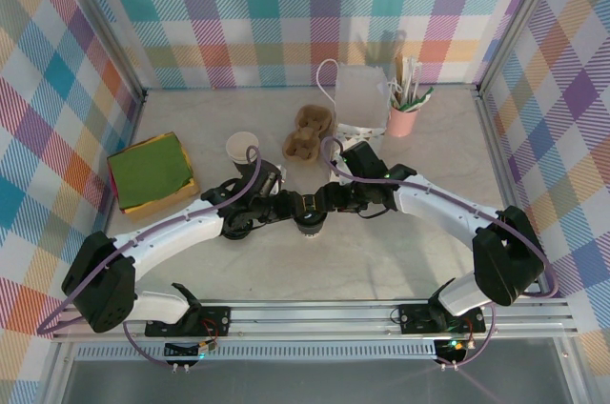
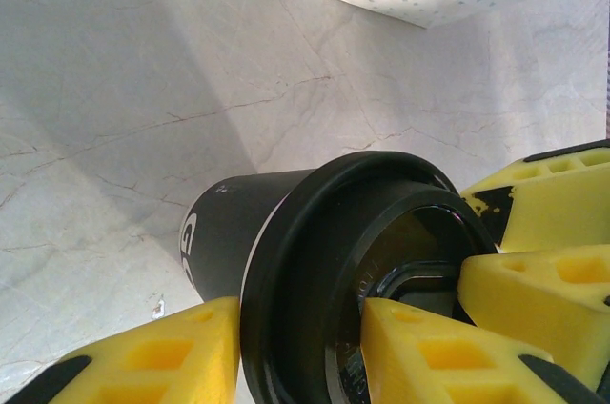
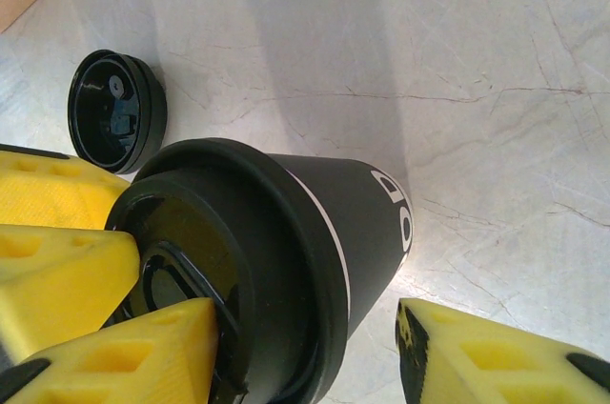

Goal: Pack the takeout coffee

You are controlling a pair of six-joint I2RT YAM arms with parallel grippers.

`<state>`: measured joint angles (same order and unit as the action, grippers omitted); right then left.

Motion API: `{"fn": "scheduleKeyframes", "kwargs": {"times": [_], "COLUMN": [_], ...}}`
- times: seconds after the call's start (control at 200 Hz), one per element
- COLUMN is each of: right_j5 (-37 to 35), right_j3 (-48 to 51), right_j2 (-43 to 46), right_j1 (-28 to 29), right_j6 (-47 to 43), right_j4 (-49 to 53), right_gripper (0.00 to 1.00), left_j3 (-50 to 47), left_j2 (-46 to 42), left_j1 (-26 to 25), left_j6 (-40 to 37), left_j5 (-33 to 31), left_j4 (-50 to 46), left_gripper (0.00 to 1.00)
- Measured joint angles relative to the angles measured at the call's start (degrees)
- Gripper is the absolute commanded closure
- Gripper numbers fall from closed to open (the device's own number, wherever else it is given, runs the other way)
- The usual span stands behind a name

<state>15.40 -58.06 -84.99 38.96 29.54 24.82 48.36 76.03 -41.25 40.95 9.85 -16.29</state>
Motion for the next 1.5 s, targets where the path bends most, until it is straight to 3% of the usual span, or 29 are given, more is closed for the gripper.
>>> {"fn": "scheduleKeyframes", "kwargs": {"times": [0.585, 1.03, 1.315, 1.495], "right_j5": [-2.5, -3.2, -3.2, -3.4], "right_j3": [-1.9, -1.5, -1.2, -2.0], "right_j2": [0.4, 0.7, 0.9, 1.0], "right_j1": [3.9, 4.2, 4.2, 4.3], "right_j6": [-1.7, -1.4, -1.5, -1.4], "right_j4": [5.6, 5.0, 4.8, 6.3], "right_gripper": [0.33, 0.42, 0.4, 0.36], "left_j3": [1.5, 1.7, 1.4, 2.4], "left_j2": [-0.3, 0.1, -0.5, -1.2], "left_j1": [-1.4, -1.5, -1.7, -1.9], "left_j6": [0.1, 0.1, 0.1, -0.2], "left_j5": [-2.6, -2.9, -3.1, -3.2], "left_j4": [-3.2, -2.9, -2.9, -5.6], "left_gripper": [0.6, 0.63, 0.62, 0.54]}}
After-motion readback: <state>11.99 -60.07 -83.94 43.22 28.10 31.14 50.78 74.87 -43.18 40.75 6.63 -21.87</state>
